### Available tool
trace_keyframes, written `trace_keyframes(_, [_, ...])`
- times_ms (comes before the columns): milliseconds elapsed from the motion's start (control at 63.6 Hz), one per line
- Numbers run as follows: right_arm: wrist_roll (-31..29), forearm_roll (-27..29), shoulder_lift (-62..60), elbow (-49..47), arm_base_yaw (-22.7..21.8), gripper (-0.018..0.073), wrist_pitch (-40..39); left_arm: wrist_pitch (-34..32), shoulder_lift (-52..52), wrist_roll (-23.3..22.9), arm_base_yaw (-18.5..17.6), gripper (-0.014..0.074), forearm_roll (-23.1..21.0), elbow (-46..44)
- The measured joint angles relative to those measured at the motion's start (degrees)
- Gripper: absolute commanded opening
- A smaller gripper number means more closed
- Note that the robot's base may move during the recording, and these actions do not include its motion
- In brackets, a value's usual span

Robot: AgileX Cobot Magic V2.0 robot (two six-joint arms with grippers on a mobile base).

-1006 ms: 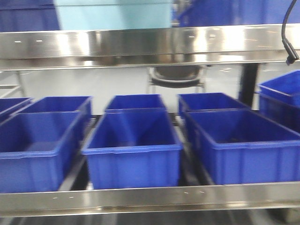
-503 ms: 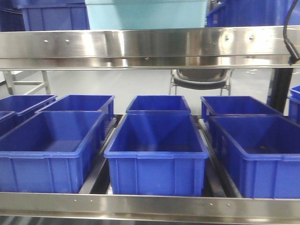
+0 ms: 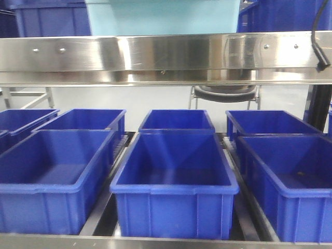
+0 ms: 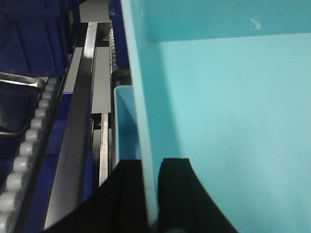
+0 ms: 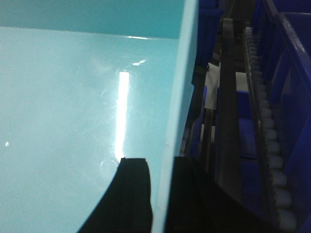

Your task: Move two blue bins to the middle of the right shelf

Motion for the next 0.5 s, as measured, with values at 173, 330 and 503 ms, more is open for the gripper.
trace_keyframes(173, [0.00, 0.00, 0.00, 0.00, 0.00, -0.0153, 0.00, 0.00, 0.00, 0.00, 0.00, -0.0111, 0.00, 0.00])
trace_keyframes(330, [0.00, 0.00, 0.00, 0.00, 0.00, -0.0153, 0.00, 0.00, 0.00, 0.00, 0.00, -0.0111, 0.00, 0.00])
trace_keyframes(503, [0.00, 0.00, 0.00, 0.00, 0.00, -0.0153, 0.00, 0.00, 0.00, 0.00, 0.00, -0.0111, 0.00, 0.00])
